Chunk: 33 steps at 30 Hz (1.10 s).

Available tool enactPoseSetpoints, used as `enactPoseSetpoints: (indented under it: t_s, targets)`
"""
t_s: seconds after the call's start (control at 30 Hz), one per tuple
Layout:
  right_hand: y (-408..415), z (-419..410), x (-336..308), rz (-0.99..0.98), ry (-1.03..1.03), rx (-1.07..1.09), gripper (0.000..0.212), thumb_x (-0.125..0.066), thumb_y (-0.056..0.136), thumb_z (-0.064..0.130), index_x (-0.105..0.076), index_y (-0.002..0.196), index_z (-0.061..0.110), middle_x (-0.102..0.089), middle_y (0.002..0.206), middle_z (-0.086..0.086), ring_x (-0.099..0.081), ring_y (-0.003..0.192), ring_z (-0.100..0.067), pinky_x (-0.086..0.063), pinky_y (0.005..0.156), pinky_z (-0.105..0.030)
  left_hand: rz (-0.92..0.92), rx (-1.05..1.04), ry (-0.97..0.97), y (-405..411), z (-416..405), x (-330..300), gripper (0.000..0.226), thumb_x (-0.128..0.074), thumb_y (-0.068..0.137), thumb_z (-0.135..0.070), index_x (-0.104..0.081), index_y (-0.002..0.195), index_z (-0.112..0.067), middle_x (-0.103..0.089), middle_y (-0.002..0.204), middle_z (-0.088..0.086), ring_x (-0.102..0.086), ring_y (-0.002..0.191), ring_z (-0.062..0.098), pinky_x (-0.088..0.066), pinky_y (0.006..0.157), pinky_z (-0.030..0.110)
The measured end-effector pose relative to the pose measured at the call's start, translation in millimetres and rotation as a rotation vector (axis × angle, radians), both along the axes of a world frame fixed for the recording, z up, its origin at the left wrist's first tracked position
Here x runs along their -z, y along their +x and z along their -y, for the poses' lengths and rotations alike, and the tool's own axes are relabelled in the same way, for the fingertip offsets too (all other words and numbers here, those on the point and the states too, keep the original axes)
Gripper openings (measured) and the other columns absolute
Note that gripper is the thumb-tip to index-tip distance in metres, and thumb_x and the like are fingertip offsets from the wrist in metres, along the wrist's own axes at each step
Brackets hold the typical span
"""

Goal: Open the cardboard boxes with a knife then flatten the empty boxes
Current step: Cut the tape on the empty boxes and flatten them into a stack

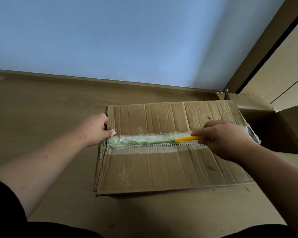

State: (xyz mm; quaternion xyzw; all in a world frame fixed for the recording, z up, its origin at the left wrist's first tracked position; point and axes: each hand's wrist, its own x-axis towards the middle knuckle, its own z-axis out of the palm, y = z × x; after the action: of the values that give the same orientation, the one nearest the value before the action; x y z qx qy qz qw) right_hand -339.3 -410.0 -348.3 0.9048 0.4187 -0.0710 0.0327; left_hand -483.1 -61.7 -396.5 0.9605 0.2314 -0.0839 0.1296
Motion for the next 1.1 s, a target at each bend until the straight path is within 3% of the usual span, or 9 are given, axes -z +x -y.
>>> enactPoseSetpoints:
  t_s: [0.33, 0.53, 0.63, 0.9, 1.1]
  targets:
    - [-0.6, -18.2, 4.6, -0.020, -0.023, -0.037, 0.037, -0.053, 0.097, 0.043, -0.053, 0.134, 0.049, -0.060, 0.112, 0.014, -0.054, 0.106, -0.011, -0.049, 0.085, -0.031, 0.009, 0.006, 0.005, -0.3, -1.4, -0.2, 0.032, -0.066, 0.090, -0.043, -0.047, 0.089, -0.018, -0.054, 0.074, 0.000, -0.050, 0.064, 0.014, -0.030, 0.051, 0.030]
    - [0.8, -15.4, 6.9, -0.037, -0.042, -0.013, 0.037, -0.053, 0.098, 0.042, -0.053, 0.135, 0.048, -0.055, 0.107, 0.015, -0.049, 0.100, -0.008, -0.045, 0.082, -0.028, 0.011, 0.015, 0.014, -0.1, -1.4, 0.9, 0.032, -0.066, 0.090, -0.043, -0.048, 0.093, -0.018, -0.054, 0.076, 0.000, -0.051, 0.065, 0.014, -0.030, 0.051, 0.030]
    - [1.7, -4.3, 2.8, 0.019, -0.096, 0.023, 0.037, -0.051, 0.098, 0.043, -0.051, 0.135, 0.050, -0.053, 0.103, 0.014, -0.049, 0.096, -0.008, -0.043, 0.077, -0.028, 0.019, 0.007, 0.000, 0.9, -0.6, 2.6, 0.031, -0.066, 0.090, -0.042, -0.046, 0.088, -0.019, -0.054, 0.075, 0.001, -0.050, 0.065, 0.014, -0.030, 0.051, 0.031]
    - [-0.9, 21.4, -9.3, 0.139, -0.155, 0.029, 0.039, -0.049, 0.098, 0.042, -0.048, 0.136, 0.048, -0.058, 0.107, 0.012, -0.055, 0.102, -0.011, -0.049, 0.089, -0.033, 0.034, 0.011, -0.010, 1.2, -3.1, 5.3, 0.031, -0.068, 0.089, -0.042, -0.048, 0.084, -0.019, -0.055, 0.076, 0.001, -0.052, 0.067, 0.015, -0.029, 0.052, 0.032]
    - [5.8, 50.6, -13.9, 0.215, -0.191, 0.060, 0.039, -0.051, 0.097, 0.043, -0.049, 0.136, 0.047, -0.059, 0.109, 0.012, -0.055, 0.102, -0.011, -0.045, 0.087, -0.033, 0.055, 0.004, -0.032, 2.4, -3.8, 8.3, 0.034, -0.071, 0.088, -0.038, -0.044, 0.077, -0.020, -0.053, 0.070, 0.002, -0.050, 0.064, 0.017, -0.028, 0.052, 0.032]
